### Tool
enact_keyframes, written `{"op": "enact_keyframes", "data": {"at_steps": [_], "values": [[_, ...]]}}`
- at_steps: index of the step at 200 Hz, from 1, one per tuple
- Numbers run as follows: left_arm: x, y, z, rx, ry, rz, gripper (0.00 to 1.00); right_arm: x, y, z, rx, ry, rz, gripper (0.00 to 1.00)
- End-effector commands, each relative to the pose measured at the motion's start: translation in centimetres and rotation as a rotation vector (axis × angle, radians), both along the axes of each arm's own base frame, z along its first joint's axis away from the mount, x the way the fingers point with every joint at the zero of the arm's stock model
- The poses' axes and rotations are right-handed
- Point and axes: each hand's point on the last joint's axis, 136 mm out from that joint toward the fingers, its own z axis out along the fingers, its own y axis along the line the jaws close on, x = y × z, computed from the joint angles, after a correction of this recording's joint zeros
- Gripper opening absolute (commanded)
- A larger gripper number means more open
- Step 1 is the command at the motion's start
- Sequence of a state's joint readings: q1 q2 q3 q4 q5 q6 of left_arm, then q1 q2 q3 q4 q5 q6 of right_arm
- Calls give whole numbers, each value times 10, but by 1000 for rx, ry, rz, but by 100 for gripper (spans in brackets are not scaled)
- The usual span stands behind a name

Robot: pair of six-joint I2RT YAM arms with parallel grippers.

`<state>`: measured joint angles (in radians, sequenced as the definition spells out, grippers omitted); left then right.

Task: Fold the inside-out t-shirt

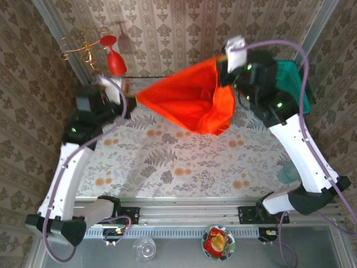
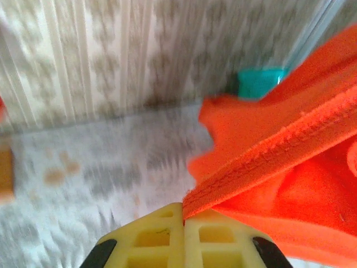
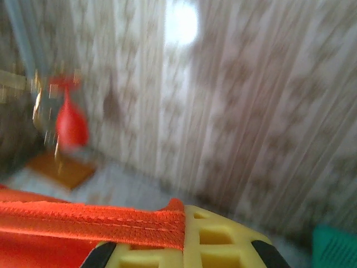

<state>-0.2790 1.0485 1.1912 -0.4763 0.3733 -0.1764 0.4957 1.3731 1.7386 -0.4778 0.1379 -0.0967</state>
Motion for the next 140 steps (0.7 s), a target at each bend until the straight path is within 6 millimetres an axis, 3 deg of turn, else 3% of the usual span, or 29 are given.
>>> {"op": "enact_keyframes", "data": {"at_steps": [1, 13, 29, 61, 85, 140], "values": [[-38, -17, -89, -37, 201, -46, 9, -21, 18, -88, 45, 237, 91, 0], [-59, -26, -127, -36, 270, -75, 17, -33, 29, -128, 64, 342, 132, 0], [-81, -40, -152, -13, 293, -125, 31, -48, 42, -167, 57, 440, 179, 0], [-93, -69, -151, 47, 209, -219, 53, -59, 57, -219, 82, 577, 238, 0], [-86, -95, -140, 95, 175, -267, 60, -62, 64, -234, 100, 658, 248, 0], [-62, -165, -137, 153, 131, -289, 74, -58, 85, -220, 280, 678, 285, 0]]}}
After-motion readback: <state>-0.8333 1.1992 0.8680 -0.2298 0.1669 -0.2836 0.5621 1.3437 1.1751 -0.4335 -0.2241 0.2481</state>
